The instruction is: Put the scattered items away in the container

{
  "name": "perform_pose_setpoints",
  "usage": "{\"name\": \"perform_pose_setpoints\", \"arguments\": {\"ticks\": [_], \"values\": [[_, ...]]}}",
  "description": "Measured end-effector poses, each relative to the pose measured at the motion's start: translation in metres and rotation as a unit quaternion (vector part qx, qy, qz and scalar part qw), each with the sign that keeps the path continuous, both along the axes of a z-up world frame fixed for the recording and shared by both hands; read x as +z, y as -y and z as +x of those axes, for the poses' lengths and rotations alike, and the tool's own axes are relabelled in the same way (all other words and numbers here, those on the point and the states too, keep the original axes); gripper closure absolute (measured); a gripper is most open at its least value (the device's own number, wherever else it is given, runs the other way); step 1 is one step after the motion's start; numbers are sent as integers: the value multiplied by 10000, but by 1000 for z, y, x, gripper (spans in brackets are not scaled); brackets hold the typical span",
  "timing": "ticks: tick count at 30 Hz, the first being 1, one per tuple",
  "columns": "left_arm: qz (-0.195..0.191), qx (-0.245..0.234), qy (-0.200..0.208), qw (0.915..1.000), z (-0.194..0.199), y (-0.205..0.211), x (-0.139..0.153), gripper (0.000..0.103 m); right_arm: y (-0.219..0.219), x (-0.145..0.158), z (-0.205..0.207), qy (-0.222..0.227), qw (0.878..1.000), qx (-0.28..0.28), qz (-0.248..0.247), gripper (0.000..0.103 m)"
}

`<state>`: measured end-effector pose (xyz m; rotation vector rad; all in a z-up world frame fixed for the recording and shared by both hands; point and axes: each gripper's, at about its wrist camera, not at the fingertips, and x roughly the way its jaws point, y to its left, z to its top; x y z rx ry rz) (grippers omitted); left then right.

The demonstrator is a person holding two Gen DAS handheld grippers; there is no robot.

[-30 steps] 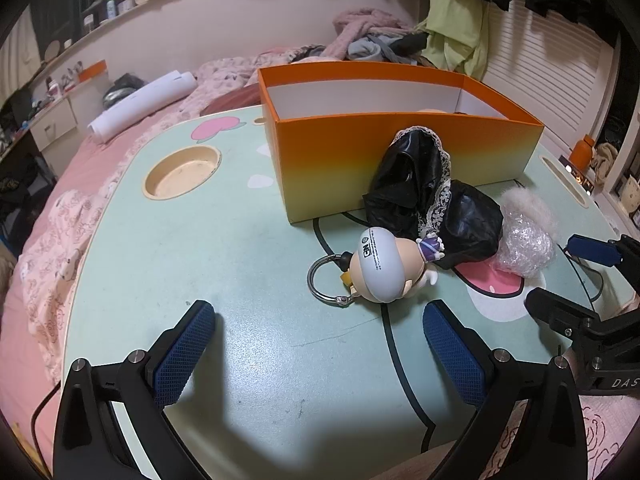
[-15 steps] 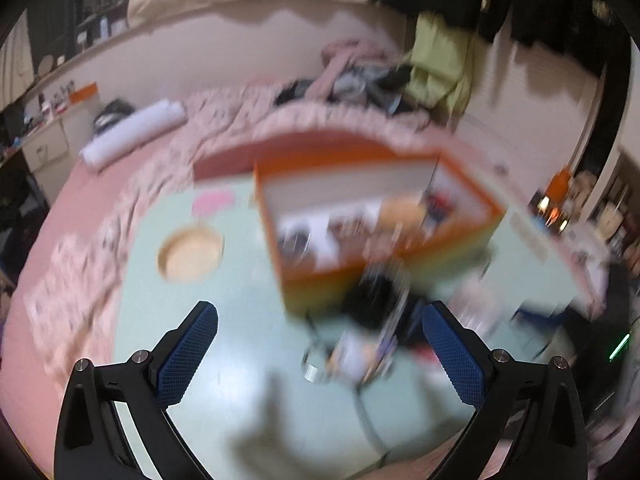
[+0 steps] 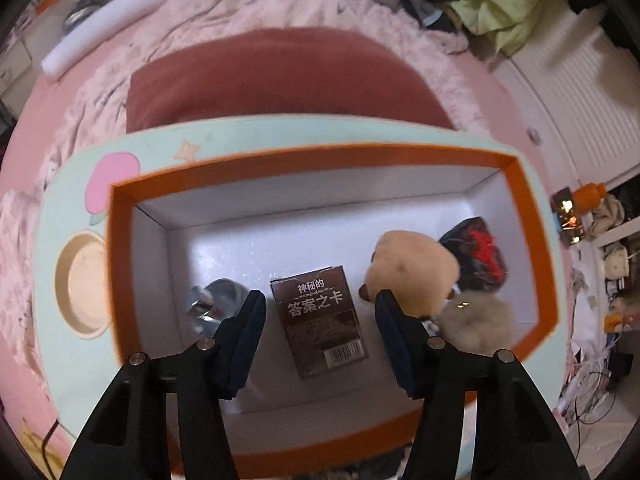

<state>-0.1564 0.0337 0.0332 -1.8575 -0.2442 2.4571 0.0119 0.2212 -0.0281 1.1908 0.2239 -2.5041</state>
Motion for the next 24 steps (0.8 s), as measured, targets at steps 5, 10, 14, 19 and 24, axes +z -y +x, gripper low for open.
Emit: {"name": "perform_pose_setpoints", "arguments": {"ticks": [5, 10, 14, 19, 24], "values": [[-495, -80, -155, 9986, -2, -8, -3, 54, 1, -1, 0, -10, 10000, -4, -1, 5], [-401, -165, -320, 9985, 2, 2, 0, 63, 1, -1, 1, -12, 10000, -2, -1, 5], [-70, -206, -892, 9958, 12, 16, 33, 63, 1, -1, 0, -14, 10000, -2, 3, 5], [494, -549, -1741, 9820, 65, 29, 96, 63, 1, -2, 1, -14, 10000, -1, 2, 5], [179, -617, -1834, 9809, 127, 58, 85, 63, 0, -2, 1, -14, 10000, 0, 1, 5]]}}
